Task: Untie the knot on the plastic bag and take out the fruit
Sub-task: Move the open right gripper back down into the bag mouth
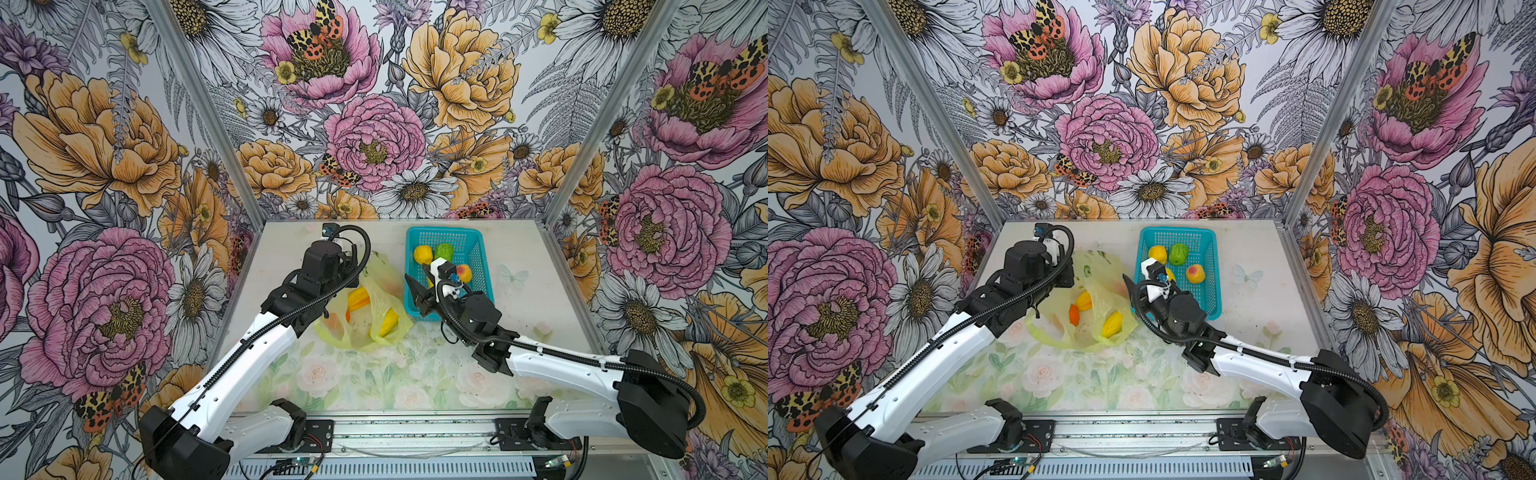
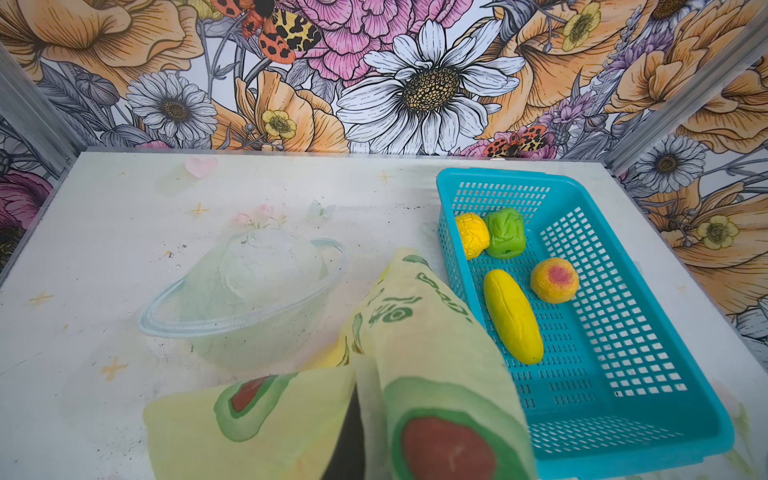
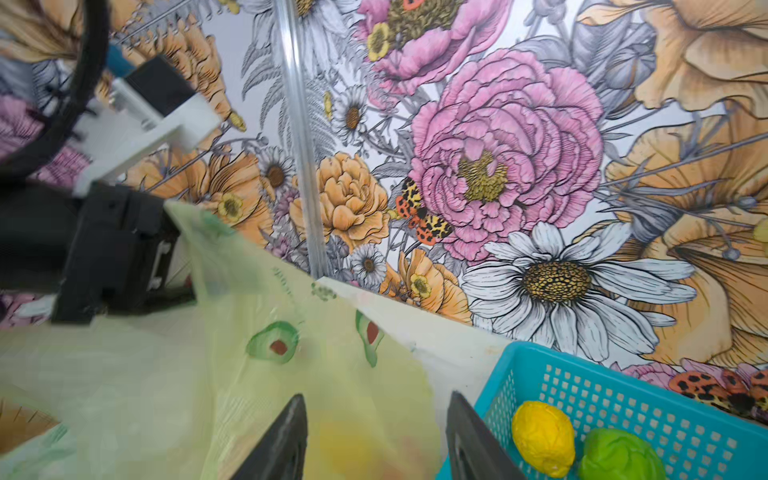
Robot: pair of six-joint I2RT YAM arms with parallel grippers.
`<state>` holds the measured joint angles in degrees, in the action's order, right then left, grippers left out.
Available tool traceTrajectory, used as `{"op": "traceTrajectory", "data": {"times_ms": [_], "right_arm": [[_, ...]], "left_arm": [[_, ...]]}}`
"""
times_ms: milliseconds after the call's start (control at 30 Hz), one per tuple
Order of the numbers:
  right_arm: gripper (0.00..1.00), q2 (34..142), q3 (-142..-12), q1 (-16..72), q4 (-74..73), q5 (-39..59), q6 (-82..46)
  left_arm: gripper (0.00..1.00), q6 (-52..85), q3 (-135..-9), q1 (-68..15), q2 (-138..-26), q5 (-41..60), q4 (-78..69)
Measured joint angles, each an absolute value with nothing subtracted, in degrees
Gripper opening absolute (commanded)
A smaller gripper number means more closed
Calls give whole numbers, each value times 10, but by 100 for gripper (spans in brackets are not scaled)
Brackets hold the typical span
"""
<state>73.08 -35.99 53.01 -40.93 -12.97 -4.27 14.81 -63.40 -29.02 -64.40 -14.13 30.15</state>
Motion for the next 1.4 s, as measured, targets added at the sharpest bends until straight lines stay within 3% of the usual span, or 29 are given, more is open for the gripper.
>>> {"op": "traceTrajectory", "data": {"times_ms": [167,500,633,933,1167,1400], "right_arm": [[49,756,-294,557,-467,-67,-14],[40,856,-366,611,-460,-1,30],[23,879,-417,634,-428,6,53],[11,1028,-536,634,-353,-19,57],[11,1113,-584,606,-328,-26,51],[27,1181,-634,586,-302,-25,34]], "left_arm": [[0,148,-634,-290,-644,-144,302],[0,148,-634,-290,-640,-149,302],[0,148,-634,-290,-641,-150,302],[0,148,-634,-290,-640,-150,302],[0,148,-634,-290,-635,-150,302],[0,148,-634,-290,-635,-150,302]]}}
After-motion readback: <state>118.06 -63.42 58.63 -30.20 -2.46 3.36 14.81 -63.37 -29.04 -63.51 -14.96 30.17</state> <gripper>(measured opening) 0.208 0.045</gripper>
